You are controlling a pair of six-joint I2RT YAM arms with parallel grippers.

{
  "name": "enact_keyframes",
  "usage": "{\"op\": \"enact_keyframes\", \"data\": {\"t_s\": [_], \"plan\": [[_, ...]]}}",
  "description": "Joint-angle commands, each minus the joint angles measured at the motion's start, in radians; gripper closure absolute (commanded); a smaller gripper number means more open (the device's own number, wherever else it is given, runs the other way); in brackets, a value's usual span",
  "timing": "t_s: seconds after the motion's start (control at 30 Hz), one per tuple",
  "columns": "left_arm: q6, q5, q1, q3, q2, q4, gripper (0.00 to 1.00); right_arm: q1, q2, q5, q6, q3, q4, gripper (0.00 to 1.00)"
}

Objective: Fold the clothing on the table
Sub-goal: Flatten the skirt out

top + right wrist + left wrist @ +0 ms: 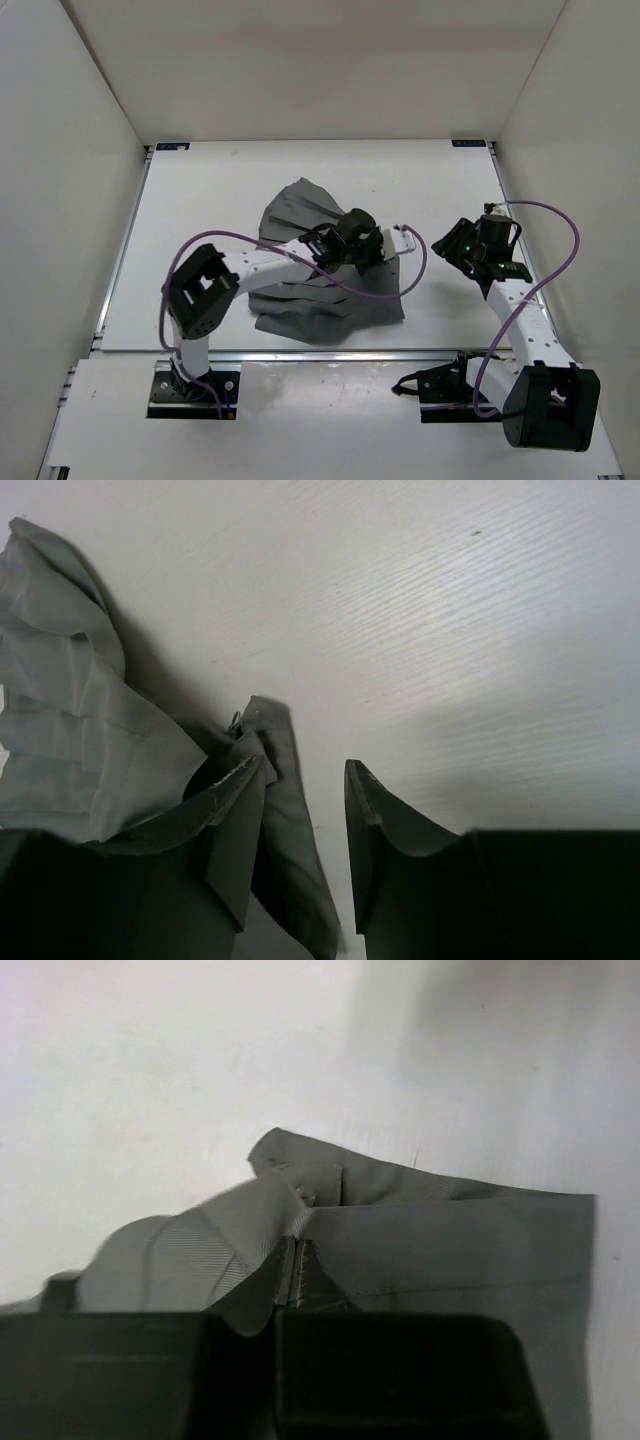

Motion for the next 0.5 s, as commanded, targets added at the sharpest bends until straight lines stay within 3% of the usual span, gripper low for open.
{"op": "enact_keyframes", "data": {"t_s": [0.0, 0.13, 0.2, 0.47], "plan": [[-0.069, -0.014, 0.023, -0.007, -0.182, -0.08, 1.0, -0.001, -0.005, -0.089, -0.04, -0.018, 0.1, 0.66], [-0.136, 0.036, 0.07, -0.043, -0.342, -0.16, 1.0, 0.029, 0.073, -0.227, -0.08, 0.01, 0.103, 0.68], [-0.194, 0.13, 0.105, -0.09, -0.477, -0.197, 1.0, 0.061, 0.114, -0.258, -0.102, 0.033, 0.093, 0.67], [-0.347, 0.331, 0.242, -0.291, -0.887, -0.294, 1.0, 0.061, 0.261, -0.468, -0.128, 0.108, 0.047, 0.51]]}}
